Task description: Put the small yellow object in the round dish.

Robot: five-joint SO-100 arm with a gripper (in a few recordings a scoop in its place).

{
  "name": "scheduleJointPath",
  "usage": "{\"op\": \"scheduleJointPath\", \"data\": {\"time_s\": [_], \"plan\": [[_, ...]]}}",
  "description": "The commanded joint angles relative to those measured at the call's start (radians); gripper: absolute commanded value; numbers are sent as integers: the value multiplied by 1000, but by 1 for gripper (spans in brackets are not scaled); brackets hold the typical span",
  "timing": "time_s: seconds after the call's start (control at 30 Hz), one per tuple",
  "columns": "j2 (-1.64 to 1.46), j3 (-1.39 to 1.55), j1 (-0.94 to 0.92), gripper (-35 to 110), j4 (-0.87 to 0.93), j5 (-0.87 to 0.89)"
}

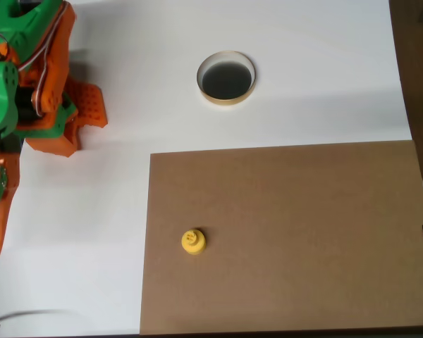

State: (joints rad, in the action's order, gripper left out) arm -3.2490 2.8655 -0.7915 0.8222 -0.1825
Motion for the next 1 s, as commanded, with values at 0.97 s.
{"op": "scheduleJointPath", "data": {"time_s": [0.97], "plan": [[917, -707, 291, 25, 147, 3]]}}
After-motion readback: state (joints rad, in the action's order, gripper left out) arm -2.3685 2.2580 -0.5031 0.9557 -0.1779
